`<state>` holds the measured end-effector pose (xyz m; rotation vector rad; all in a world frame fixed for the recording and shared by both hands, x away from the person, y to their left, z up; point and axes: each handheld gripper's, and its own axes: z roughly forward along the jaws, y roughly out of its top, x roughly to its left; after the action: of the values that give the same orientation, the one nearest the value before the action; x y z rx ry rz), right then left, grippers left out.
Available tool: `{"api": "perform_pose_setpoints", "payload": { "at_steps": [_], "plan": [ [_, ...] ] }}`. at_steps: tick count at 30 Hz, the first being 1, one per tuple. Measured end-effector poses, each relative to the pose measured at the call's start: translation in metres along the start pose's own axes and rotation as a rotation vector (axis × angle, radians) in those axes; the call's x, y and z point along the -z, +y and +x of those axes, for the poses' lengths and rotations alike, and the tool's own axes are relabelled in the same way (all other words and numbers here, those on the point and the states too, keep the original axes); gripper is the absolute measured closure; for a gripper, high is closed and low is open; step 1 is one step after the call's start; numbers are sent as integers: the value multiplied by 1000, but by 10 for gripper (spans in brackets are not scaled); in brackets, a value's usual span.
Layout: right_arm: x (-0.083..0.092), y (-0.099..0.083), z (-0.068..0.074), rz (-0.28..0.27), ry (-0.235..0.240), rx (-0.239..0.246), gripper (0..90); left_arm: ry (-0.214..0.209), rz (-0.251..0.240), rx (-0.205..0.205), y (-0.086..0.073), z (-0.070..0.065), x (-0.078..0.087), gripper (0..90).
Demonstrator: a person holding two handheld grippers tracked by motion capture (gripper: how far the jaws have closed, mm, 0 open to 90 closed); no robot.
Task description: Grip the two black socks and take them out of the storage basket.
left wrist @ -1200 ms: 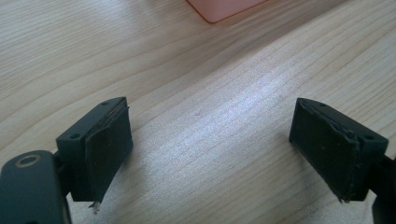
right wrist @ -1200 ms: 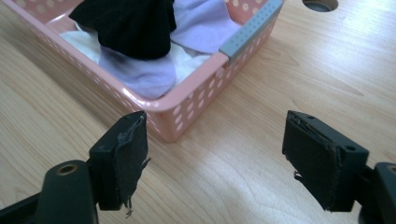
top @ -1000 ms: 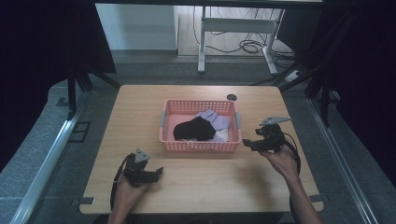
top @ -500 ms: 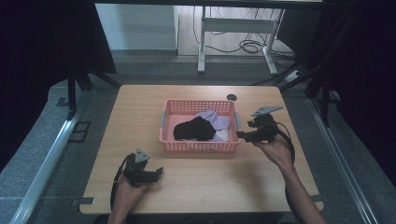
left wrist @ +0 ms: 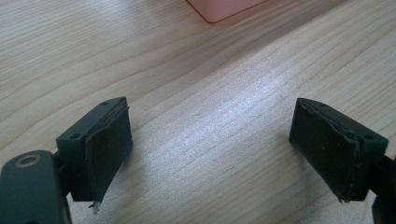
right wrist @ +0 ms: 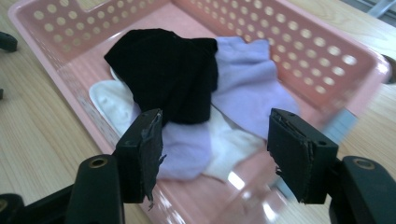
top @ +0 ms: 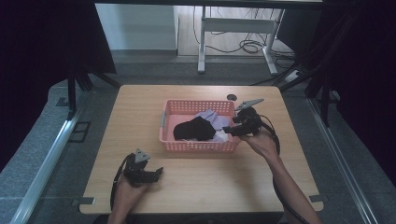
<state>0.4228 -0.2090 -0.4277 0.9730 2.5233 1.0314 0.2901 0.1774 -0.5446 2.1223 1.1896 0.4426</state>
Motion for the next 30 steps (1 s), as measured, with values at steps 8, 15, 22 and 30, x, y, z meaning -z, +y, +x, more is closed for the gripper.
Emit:
{"api": "perform_pose_setpoints", "payload": {
  "at_steps": [8, 15, 22, 30],
  "plan": [
    [-31, 17, 10, 47, 21, 38, 375, 0, -3, 0, 0, 0, 0, 130],
    [-52, 29, 16, 81, 32, 53, 394, 0, -1, -1, 0, 0, 0, 129],
    [-79, 40, 19, 128, 38, 49, 422, 0, -1, -1, 0, 0, 0, 129],
    [-101, 50, 19, 171, 19, 52, 478, 0, -1, 0, 0, 0, 0, 129]
  ]
}}
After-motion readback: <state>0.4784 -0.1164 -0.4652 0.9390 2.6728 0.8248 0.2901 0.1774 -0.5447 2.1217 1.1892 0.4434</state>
